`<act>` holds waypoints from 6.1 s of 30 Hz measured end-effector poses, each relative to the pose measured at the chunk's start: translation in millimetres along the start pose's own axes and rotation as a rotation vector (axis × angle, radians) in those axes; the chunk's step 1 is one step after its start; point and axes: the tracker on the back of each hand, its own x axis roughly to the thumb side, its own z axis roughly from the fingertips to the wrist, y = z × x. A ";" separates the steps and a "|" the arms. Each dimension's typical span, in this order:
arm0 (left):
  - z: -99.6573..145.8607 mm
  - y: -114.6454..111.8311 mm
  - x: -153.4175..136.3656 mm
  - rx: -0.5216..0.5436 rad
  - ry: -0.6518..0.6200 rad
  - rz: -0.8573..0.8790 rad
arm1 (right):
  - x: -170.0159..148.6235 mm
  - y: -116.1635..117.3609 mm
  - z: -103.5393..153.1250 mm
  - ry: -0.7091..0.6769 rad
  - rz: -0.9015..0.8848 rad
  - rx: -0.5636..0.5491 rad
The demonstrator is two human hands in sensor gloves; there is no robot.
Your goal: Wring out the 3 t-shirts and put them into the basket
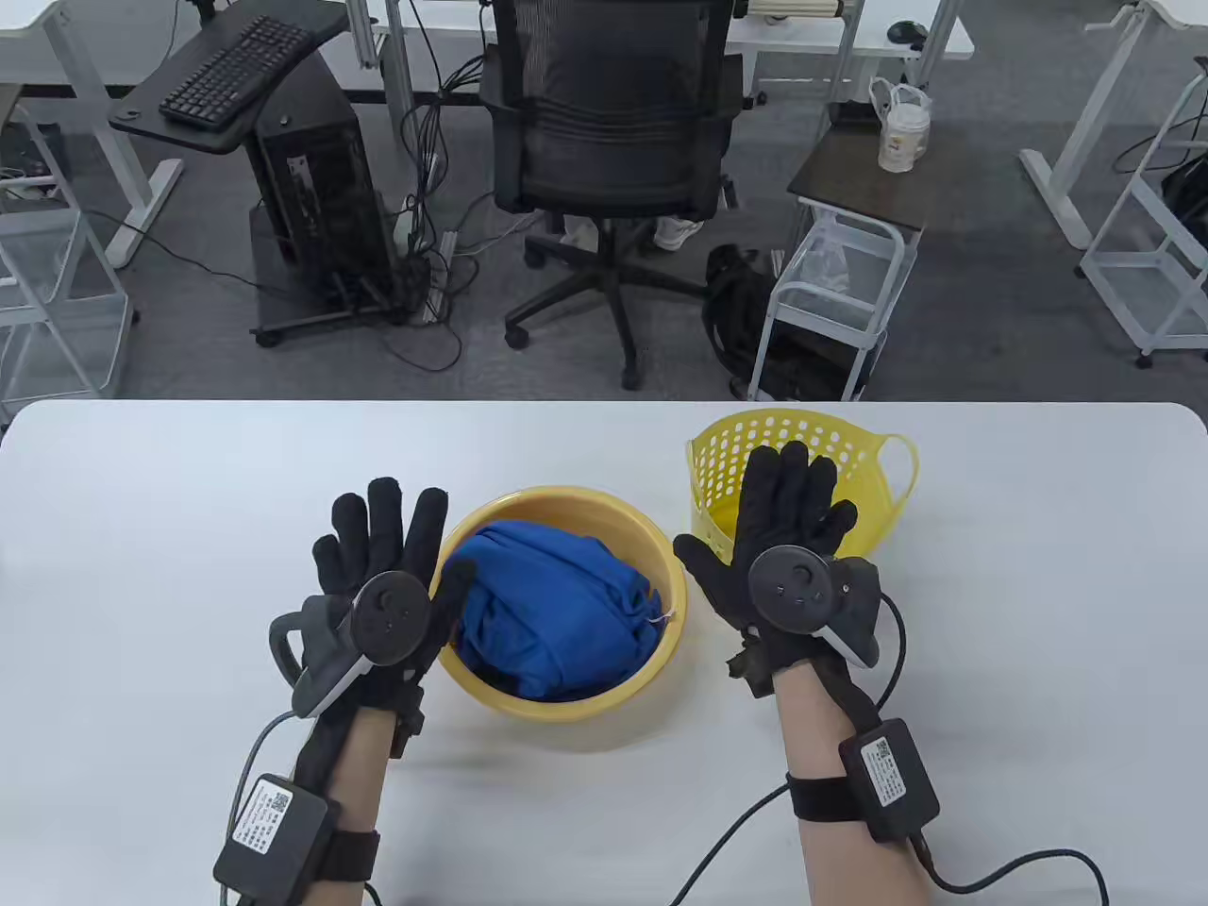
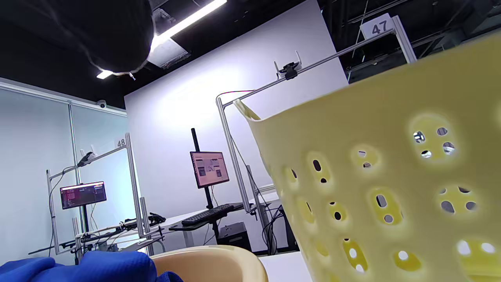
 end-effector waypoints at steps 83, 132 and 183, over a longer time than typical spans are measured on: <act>-26.2 217.7 76.9 -0.040 0.093 0.308 | 30.0 -37.5 8.9 -0.061 -0.348 0.003; 24.4 10.1 144.7 -0.302 -0.348 0.308 | 63.4 -76.5 32.2 0.086 -1.598 -0.077; -0.5 -19.5 57.1 -0.709 -0.473 1.722 | 95.6 -74.8 25.8 -0.609 -0.925 0.050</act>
